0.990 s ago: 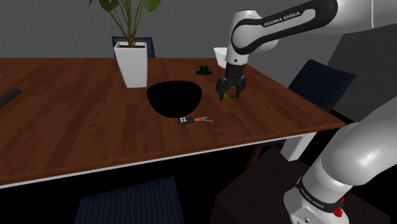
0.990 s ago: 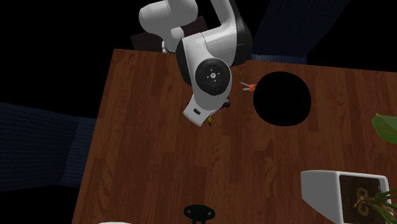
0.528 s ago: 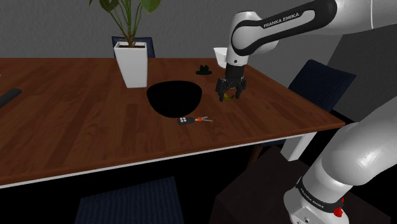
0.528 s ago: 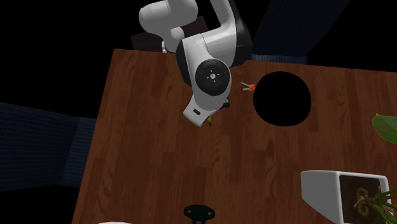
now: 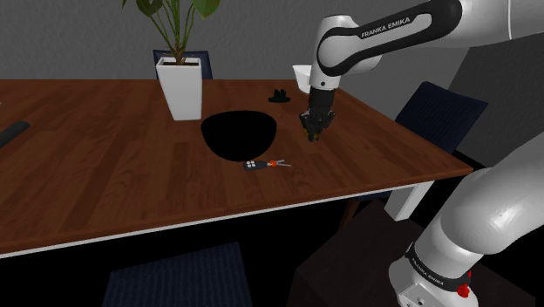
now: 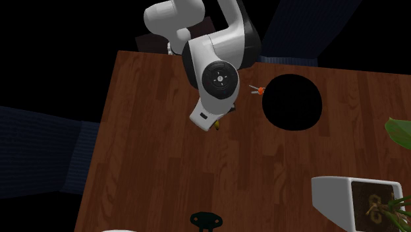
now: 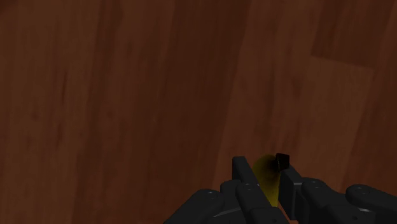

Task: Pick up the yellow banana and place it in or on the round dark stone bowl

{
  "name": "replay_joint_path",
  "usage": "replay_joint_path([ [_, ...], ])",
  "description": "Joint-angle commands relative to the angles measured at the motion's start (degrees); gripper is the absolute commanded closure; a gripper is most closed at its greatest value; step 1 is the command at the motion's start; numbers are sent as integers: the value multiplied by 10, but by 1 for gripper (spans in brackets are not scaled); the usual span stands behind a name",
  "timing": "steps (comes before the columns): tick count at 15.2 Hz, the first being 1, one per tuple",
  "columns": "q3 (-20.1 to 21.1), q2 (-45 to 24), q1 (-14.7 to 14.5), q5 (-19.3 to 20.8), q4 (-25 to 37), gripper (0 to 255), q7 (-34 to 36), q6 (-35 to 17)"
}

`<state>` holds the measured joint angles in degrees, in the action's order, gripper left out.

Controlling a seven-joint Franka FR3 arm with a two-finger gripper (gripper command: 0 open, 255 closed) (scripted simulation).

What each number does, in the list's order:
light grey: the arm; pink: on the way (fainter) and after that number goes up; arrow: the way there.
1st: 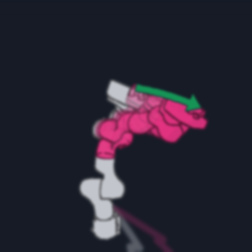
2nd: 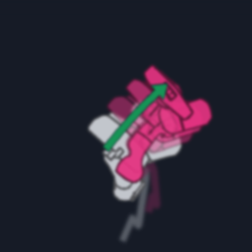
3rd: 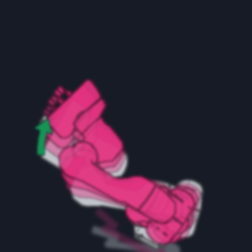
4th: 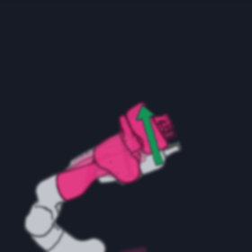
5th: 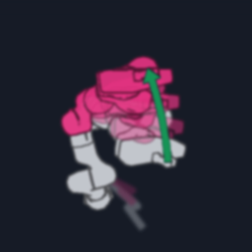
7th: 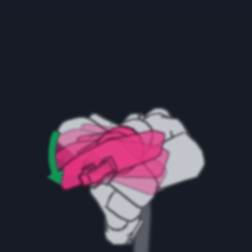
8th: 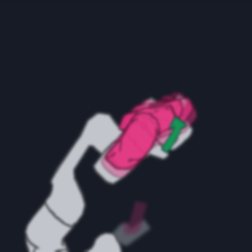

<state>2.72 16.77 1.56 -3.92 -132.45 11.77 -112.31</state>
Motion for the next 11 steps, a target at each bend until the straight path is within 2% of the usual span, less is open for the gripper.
replay_joint_path([
  [1, 0, -1, 0, 0, 0, 255, 0, 0],
  [11, -1, 15, 0, 1, 55, 255, 3, 71],
])
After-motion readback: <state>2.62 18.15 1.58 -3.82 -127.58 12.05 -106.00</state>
